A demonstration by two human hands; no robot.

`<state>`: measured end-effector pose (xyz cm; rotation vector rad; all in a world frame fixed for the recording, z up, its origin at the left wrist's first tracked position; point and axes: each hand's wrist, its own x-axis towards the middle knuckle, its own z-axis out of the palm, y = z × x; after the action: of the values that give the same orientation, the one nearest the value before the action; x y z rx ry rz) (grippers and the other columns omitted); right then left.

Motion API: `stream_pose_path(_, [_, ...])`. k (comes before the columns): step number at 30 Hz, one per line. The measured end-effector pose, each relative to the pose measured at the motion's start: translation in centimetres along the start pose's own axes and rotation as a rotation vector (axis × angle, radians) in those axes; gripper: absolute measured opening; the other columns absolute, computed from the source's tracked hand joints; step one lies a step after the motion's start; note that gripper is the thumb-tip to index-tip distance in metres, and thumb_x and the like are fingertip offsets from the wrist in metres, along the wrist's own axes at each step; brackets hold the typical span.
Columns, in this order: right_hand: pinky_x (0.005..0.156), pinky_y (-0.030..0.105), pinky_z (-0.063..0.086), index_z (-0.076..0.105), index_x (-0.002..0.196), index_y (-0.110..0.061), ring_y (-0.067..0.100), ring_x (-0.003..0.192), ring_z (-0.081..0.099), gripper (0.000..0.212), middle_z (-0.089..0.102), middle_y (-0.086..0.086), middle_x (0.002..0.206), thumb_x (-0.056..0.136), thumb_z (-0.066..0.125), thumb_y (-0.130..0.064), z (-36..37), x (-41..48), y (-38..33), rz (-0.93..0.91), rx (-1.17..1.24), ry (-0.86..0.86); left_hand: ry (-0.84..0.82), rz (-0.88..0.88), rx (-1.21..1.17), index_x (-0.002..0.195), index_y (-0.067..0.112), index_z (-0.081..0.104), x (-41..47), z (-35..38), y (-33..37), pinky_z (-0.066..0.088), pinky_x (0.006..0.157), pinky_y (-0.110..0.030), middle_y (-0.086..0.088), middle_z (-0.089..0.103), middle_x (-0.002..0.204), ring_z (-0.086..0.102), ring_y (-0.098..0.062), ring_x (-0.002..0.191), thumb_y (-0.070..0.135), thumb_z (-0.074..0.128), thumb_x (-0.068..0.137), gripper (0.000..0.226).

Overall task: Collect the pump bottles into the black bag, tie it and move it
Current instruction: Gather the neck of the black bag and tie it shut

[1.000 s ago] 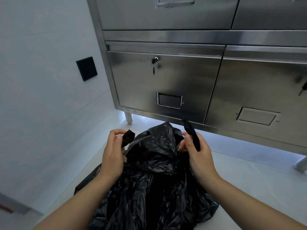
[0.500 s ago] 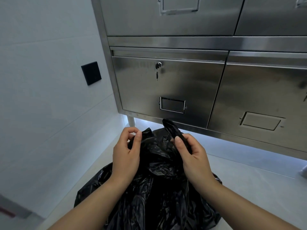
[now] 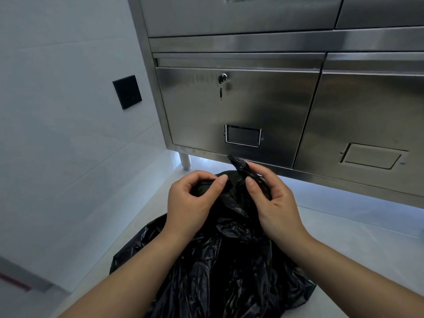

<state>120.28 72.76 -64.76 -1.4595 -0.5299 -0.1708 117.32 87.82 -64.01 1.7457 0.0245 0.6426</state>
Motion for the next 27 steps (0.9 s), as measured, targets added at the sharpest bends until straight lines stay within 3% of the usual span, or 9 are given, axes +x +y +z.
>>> stream_pose_path(3, [0.078,0.011,0.048,0.069,0.096,-0.040,0.001,0.096,0.065,0.025,0.072,-0.016,0.099,0.090,0.059,-0.018,0.1,0.0,0.0,0.015,0.029,-0.001,0.024,0.025,0.042,0.073,0.020,0.068,0.2,-0.3,-0.3,0.048,0.063,-0.010,0.013,0.070,0.070,0.066,-0.001,0.066,0.032,0.075,0.074,0.013])
stream_pose_path(6, [0.076,0.014,0.049,0.074,0.089,-0.033,0.005,0.090,0.067,0.012,0.073,-0.012,0.092,0.084,0.063,-0.037,0.0,0.1,-0.3,0.043,0.043,0.011,0.008,0.051,0.096,0.070,0.022,0.065,0.3,-0.7,-0.5,0.046,0.060,-0.008,0.016,0.068,0.067,0.063,0.002,0.062,0.031,0.076,0.071,0.014])
stream_pose_path(9, [0.074,0.015,0.049,0.075,0.080,-0.030,0.005,0.082,0.067,0.025,0.072,-0.012,0.082,0.073,0.066,-0.052,-0.5,0.2,-0.5,0.058,-0.039,0.073,-0.040,0.071,0.176,0.064,0.029,0.062,0.4,-1.8,-0.6,0.042,0.056,-0.006,0.019,0.065,0.062,0.059,0.003,0.056,0.028,0.081,0.069,0.019])
stream_pose_path(16, [0.074,0.013,0.048,0.072,0.075,-0.039,0.002,0.079,0.066,0.006,0.071,-0.018,0.080,0.074,0.068,-0.043,-3.5,-1.6,0.8,0.015,-0.325,-0.105,-0.167,0.096,0.332,0.062,0.032,0.063,0.0,-4.2,-2.2,0.039,0.057,-0.004,0.022,0.063,0.060,0.056,0.004,0.054,0.030,0.084,0.065,0.022])
stream_pose_path(27, [0.071,0.009,0.048,0.072,0.071,-0.043,-0.002,0.076,0.068,0.004,0.073,-0.022,0.077,0.070,0.069,-0.043,-5.8,-1.1,1.1,0.085,-0.340,-0.178,-0.190,0.124,0.470,0.061,0.034,0.061,-0.2,-6.3,-4.5,0.039,0.056,-0.005,0.020,0.065,0.065,0.057,0.003,0.054,0.021,0.085,0.066,0.027])
